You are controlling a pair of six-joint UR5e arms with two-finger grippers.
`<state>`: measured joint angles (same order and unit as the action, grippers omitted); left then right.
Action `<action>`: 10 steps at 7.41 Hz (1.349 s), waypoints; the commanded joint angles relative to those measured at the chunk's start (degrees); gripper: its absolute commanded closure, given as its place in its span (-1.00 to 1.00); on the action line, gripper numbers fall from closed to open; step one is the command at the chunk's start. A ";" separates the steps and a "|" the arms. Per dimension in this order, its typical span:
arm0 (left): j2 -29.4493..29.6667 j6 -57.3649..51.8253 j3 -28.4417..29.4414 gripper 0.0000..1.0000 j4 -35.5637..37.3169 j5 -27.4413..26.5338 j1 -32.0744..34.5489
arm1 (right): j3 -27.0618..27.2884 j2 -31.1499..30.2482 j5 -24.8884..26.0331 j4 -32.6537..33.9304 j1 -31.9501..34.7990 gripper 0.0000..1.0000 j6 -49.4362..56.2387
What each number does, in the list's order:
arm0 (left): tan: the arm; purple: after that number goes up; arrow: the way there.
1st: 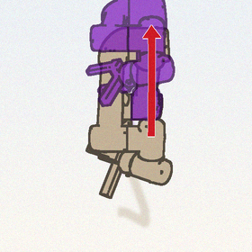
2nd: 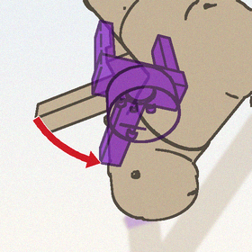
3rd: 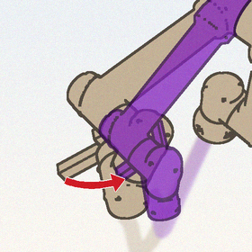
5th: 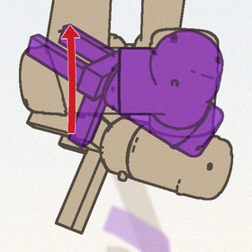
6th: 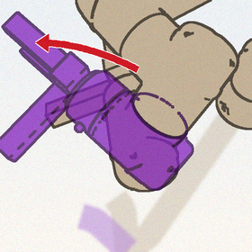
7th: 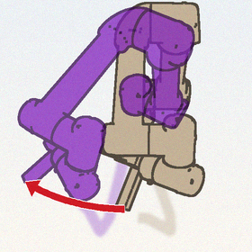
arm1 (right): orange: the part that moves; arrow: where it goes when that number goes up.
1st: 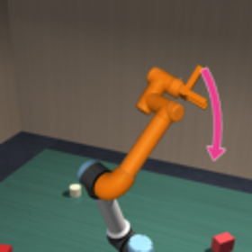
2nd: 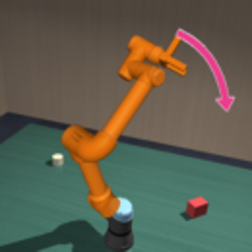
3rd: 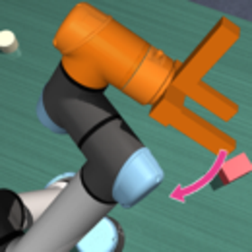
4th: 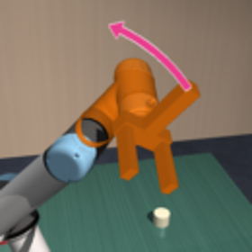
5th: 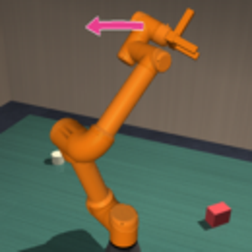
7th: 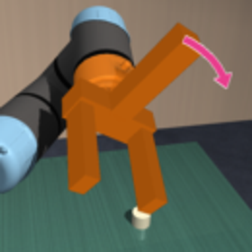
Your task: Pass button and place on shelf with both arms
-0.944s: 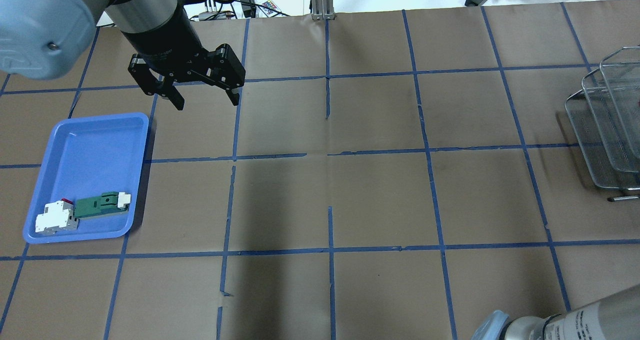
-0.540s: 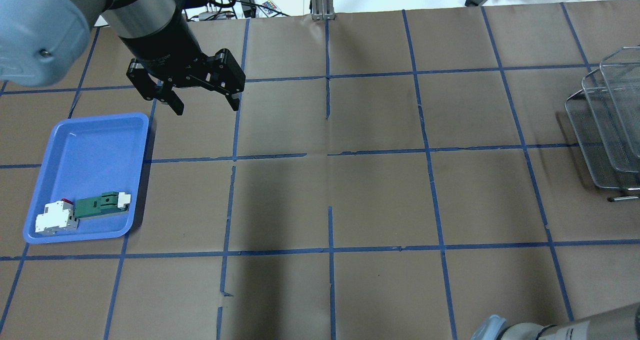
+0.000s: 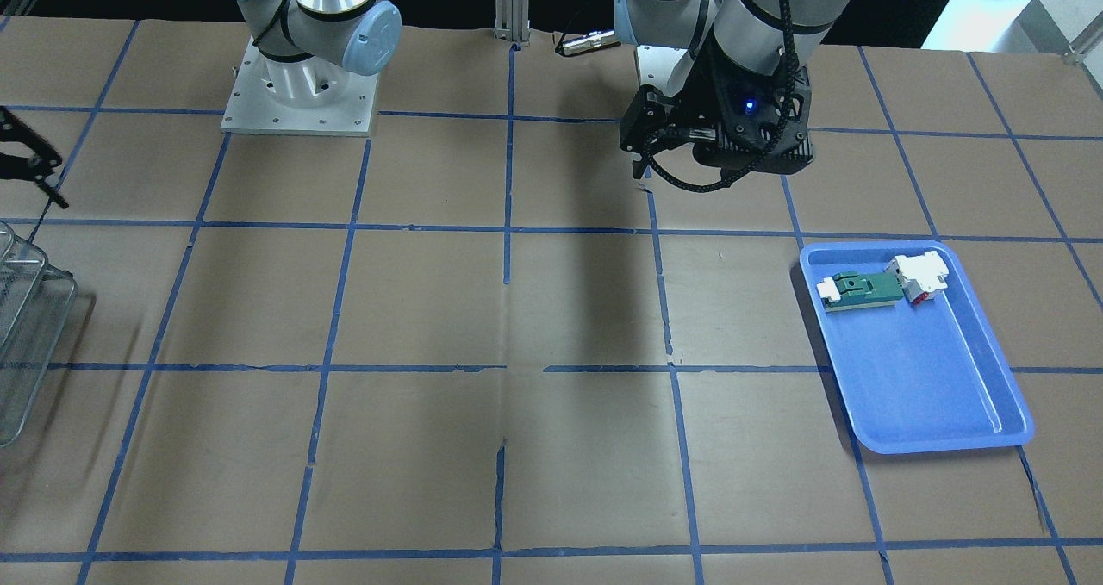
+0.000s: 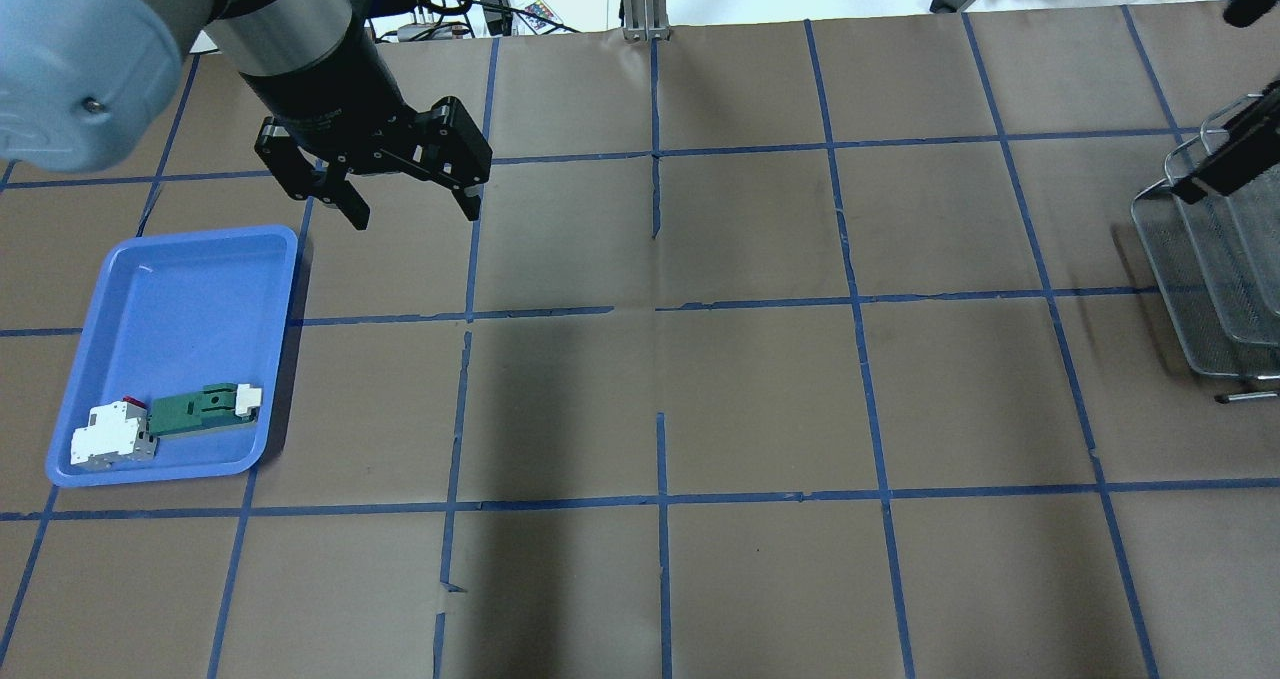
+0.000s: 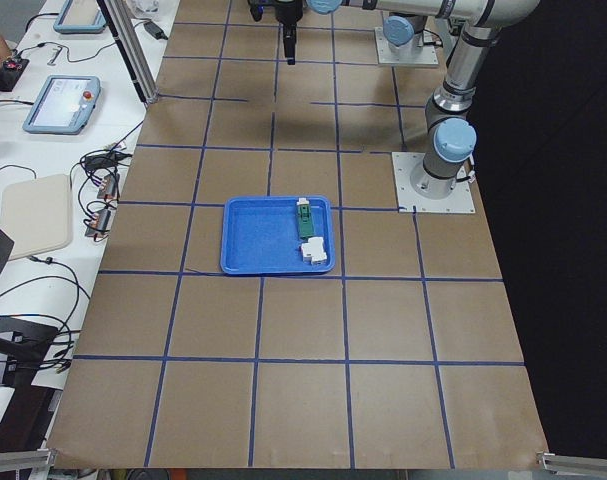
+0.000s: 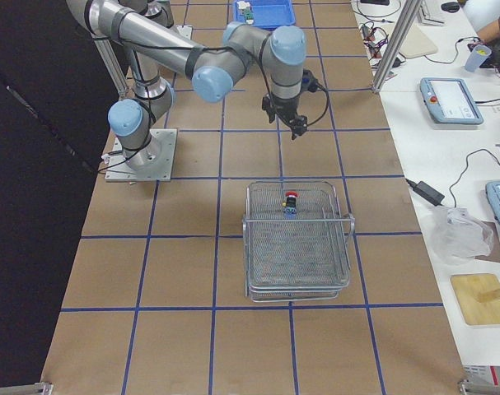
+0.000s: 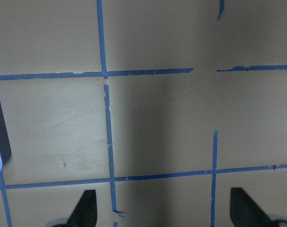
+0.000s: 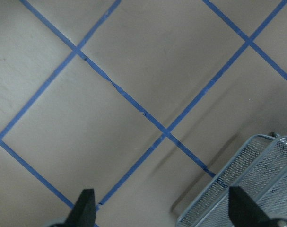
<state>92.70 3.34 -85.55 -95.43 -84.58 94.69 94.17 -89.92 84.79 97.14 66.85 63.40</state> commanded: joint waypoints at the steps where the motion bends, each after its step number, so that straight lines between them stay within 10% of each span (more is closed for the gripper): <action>1: 0.28 -0.09 0.04 -1.00 0.51 0.03 -0.03 | 0.40 -2.02 3.19 0.42 16.57 -1.00 -26.10; 6: 0.29 0.00 -0.14 -1.00 0.60 0.12 -0.03 | -9.08 2.96 5.38 -6.51 22.71 -1.00 -56.85; 10: 0.46 -0.09 -0.05 -1.00 0.60 0.21 -0.03 | -12.17 3.08 4.51 -10.39 22.89 -1.00 -58.12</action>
<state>93.12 3.32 -85.61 -94.87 -84.39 94.66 82.28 -86.76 89.76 86.97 89.66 5.50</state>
